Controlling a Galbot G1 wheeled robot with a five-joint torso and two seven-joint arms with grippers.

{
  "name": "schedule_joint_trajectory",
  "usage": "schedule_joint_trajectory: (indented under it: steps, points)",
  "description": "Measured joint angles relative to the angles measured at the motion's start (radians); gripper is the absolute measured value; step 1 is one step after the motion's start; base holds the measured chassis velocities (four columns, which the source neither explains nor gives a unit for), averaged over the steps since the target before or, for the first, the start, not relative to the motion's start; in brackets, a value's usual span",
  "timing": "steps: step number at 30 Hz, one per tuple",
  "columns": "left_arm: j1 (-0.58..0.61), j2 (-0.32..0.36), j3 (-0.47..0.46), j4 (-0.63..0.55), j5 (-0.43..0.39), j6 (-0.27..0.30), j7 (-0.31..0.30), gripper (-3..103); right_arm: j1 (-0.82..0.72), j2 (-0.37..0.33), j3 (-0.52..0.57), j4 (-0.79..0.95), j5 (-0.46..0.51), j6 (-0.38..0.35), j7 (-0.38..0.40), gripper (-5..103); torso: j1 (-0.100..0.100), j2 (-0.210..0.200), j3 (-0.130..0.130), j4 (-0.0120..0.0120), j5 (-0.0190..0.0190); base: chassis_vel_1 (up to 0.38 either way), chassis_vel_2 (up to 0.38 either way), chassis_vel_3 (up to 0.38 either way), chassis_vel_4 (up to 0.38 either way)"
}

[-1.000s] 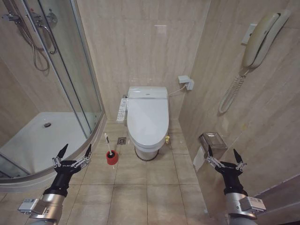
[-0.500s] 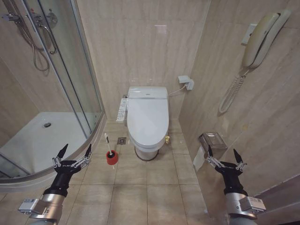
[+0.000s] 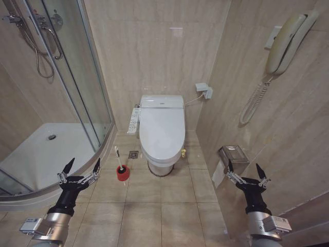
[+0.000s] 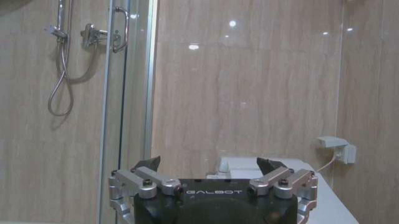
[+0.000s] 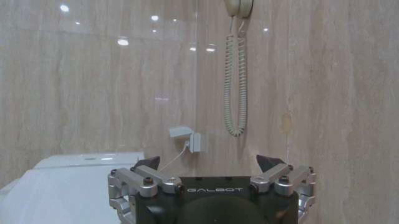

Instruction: Open the toilet lid, clean the toilet bowl with a toilet brush, close the toilet lid, and flush.

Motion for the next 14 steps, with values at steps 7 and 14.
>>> schedule_joint_trajectory:
  steps: [7,14]
  points:
    - [0.0,0.0,0.0,0.0,0.0,0.0,0.0,100,0.0,0.0,0.0,0.0,0.0,0.0,0.0,100,0.0,0.0,0.0,0.0,0.0,0.0,0.0,0.0,0.0]
    - [0.0,0.0,0.0,0.0,0.0,0.0,0.0,100,0.0,0.0,0.0,0.0,0.0,0.0,0.0,100,0.0,0.0,0.0,0.0,0.0,0.0,0.0,0.0,0.0]
